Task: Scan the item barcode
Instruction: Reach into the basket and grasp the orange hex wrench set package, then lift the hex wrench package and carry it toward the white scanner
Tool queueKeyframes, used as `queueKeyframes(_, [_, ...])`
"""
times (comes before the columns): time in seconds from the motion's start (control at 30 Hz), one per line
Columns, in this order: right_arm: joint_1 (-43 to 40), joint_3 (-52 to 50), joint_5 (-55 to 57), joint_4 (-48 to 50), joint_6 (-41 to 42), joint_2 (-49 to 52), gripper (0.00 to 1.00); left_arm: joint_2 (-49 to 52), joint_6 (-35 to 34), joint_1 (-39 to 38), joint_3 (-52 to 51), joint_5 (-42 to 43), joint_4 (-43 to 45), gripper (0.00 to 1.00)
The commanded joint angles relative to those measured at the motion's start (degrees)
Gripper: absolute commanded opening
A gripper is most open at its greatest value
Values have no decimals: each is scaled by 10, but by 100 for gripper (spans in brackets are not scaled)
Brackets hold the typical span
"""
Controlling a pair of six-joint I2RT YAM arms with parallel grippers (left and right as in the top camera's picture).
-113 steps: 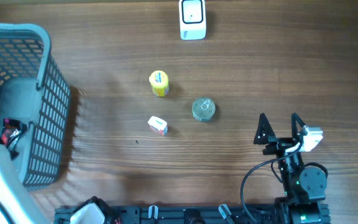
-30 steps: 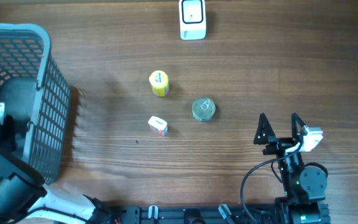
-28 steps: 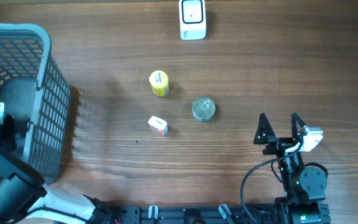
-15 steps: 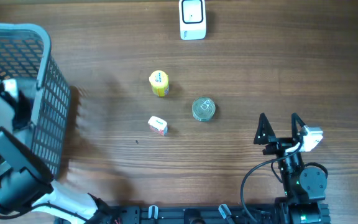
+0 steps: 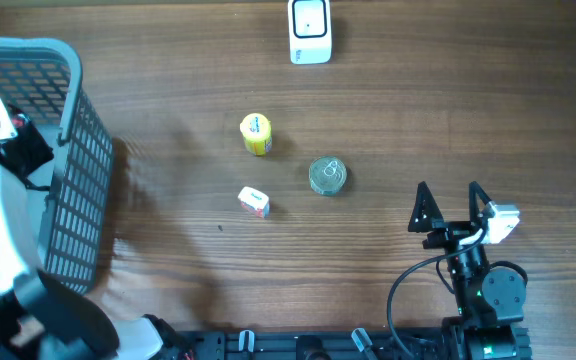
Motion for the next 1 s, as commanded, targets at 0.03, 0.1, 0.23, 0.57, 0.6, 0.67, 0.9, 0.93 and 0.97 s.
queueKeyframes(0.03, [3,-1,-3,2,-10,-2,100,-119,-96,1,-2,83,-30,4])
queueKeyframes(0.1, [3,-1,-3,2,-10,-2,100,-168,-146,1,-2,97,-44,4])
queueKeyframes(0.23, [3,-1,-3,2,-10,-1,100,-275,-163,1,-2,69,-61,4])
queueKeyframes(0.57, [3,-1,-3,2,-10,-1,100,-400,-216,1,-2,187,-59,4])
queueKeyframes(0.6, [3,-1,-3,2,-10,-1,100,-395,-227,1,-2,238,-59,4])
queueKeyframes(0.67, [3,-1,-3,2,-10,-1,100,-373,-230,-2,-2,375,-55,4])
queueKeyframes(0.9, [3,-1,-3,2,-10,-1,100,-214,-229,-218,-2,469,-69,4])
queueKeyframes(0.93, [3,-1,-3,2,-10,-1,100,-189,-230,-258,-2,495,-50,4])
queueKeyframes(0.97, [3,-1,-3,2,-10,-1,99,-165,-230,-297,-2,530,-23,4])
